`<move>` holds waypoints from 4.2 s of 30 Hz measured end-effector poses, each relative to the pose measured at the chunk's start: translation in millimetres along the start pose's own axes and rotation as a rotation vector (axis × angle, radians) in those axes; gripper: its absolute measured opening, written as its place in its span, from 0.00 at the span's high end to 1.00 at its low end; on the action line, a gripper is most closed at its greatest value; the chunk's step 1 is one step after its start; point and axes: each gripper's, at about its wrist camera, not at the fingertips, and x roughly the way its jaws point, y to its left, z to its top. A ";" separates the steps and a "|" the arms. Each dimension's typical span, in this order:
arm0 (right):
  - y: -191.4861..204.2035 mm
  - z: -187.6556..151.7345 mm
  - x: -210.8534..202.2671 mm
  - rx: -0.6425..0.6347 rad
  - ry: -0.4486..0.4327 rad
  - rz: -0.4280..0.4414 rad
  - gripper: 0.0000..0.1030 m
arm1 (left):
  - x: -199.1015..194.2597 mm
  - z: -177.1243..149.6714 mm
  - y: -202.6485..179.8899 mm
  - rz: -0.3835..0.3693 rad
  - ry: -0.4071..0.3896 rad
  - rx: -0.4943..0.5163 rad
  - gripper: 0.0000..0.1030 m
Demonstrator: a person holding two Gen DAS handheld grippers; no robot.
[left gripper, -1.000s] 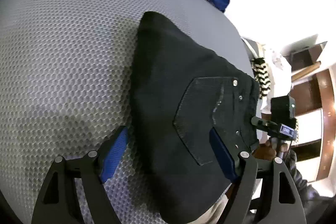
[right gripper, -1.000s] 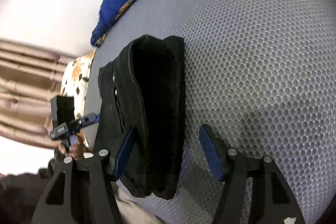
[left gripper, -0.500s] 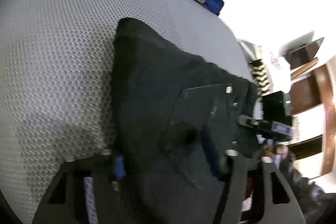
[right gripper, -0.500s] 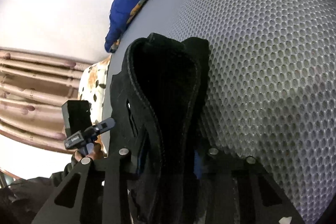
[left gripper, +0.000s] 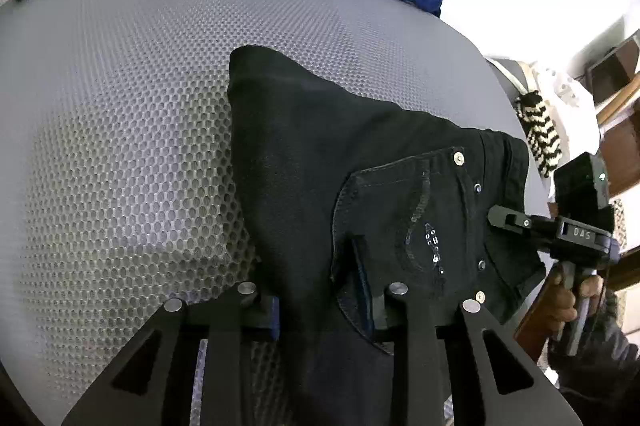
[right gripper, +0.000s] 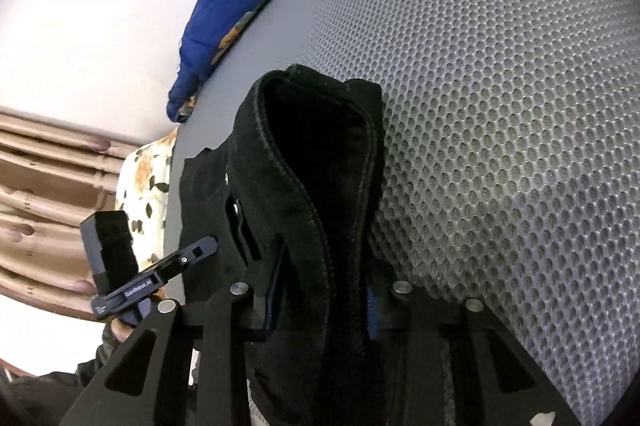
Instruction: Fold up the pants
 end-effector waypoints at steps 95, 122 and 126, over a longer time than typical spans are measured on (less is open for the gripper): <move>234.4 -52.1 85.7 -0.478 -0.290 -0.436 0.17 | -143.1 -33.1 52.9 0.564 -0.405 -0.054 0.31; 250.5 -88.5 89.4 -0.568 -0.315 -0.473 0.11 | -142.1 -54.9 39.1 0.574 -0.405 -0.052 0.31; 250.8 -87.6 89.5 -0.568 -0.316 -0.470 0.11 | -141.9 -55.7 37.9 0.574 -0.406 -0.050 0.31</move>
